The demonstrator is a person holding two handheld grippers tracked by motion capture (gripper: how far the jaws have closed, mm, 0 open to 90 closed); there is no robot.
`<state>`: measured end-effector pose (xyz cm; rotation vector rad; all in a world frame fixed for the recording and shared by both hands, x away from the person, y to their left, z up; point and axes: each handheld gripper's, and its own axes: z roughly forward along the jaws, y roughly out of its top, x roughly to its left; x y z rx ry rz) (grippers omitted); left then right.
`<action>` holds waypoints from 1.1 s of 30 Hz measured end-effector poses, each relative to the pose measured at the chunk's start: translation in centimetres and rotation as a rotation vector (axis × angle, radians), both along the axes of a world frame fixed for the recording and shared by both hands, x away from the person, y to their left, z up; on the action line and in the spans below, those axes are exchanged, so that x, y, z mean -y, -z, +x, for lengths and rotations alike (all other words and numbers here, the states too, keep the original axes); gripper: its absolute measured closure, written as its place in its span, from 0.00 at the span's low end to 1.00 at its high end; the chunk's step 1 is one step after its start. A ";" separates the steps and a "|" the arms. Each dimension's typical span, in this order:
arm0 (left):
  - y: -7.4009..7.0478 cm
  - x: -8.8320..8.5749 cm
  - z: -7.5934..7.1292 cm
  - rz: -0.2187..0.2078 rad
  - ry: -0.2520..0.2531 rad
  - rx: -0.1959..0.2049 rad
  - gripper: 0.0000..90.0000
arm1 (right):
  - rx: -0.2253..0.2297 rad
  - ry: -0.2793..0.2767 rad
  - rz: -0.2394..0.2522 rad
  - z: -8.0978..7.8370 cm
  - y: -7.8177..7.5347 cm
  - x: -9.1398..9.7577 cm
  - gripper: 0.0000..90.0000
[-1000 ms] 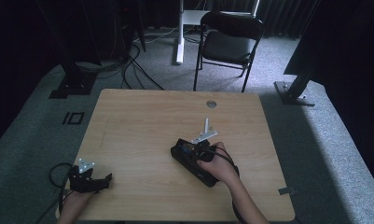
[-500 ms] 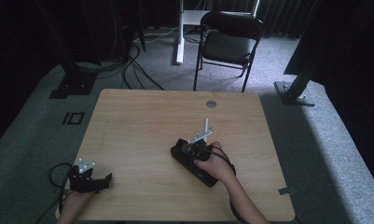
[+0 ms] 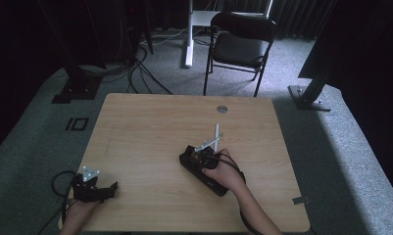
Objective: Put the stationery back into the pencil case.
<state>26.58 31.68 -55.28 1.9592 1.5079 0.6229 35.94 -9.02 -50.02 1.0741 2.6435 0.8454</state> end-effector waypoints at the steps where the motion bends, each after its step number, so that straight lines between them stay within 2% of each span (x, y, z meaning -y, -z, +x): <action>1: 0.0 0.0 0.0 0.000 0.000 0.000 0.00 | 0.001 0.000 0.003 0.0 0.0 0.0 0.86; 8: 0.0 0.0 0.0 0.000 0.000 0.000 0.00 | 0.007 0.003 0.016 -0.1 -0.6 0.5 0.84; 21: 0.0 0.0 0.0 0.000 0.000 0.000 0.00 | 0.057 0.008 0.058 -0.6 -2.4 1.7 0.83; 28: 0.0 0.0 0.0 0.000 0.000 0.000 0.00 | 0.092 0.003 0.104 -1.0 -4.0 2.7 0.82; 33: 0.0 0.0 0.0 0.000 0.000 0.000 0.00 | 0.107 0.019 0.149 -1.0 -4.8 3.4 0.82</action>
